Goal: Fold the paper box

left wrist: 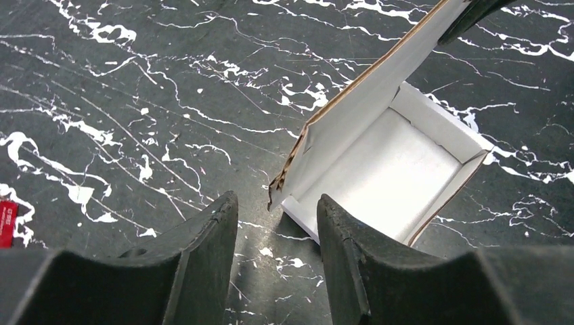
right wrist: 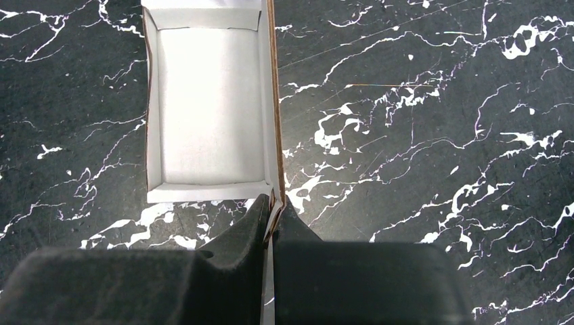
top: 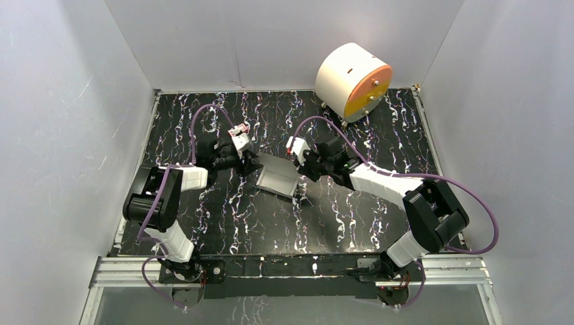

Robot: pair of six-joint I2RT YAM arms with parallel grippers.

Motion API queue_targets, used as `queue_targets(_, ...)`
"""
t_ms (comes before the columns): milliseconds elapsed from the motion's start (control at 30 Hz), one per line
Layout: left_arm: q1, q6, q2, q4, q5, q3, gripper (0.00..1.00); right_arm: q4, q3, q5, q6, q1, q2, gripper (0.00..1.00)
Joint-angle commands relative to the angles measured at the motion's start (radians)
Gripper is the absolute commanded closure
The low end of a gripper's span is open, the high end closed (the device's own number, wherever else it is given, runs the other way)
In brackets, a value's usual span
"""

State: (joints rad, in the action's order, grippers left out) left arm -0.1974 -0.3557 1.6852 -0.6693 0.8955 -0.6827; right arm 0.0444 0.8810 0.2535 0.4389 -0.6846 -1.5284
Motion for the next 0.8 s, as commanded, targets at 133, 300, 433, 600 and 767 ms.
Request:
queue_targets(133, 0.016, -0.145, 0.040, -0.009, 0.181, -0.069, 0.60, -0.043, 0.051, 0.024, 0.034, 0.000, -0.011, 0.99)
queue_targets(300, 0.016, -0.172, 0.051, 0.048, 0.238, -0.092, 0.68, -0.043, 0.056, 0.023, 0.035, 0.001, -0.016, 0.99)
queue_targets(433, 0.016, -0.167, 0.061, 0.063, 0.268, -0.103, 0.79, -0.043, 0.062, 0.021, 0.035, 0.001, -0.022, 0.99)
queue_targets(600, 0.016, -0.163, 0.063, 0.077, 0.299, -0.105, 0.94, -0.042, 0.070, 0.001, 0.025, 0.001, -0.030, 0.99)
queue_targets(767, 0.011, -0.147, 0.048, 0.076, 0.322, -0.097, 1.00, -0.032, 0.088, -0.007, -0.003, 0.002, -0.047, 0.99)
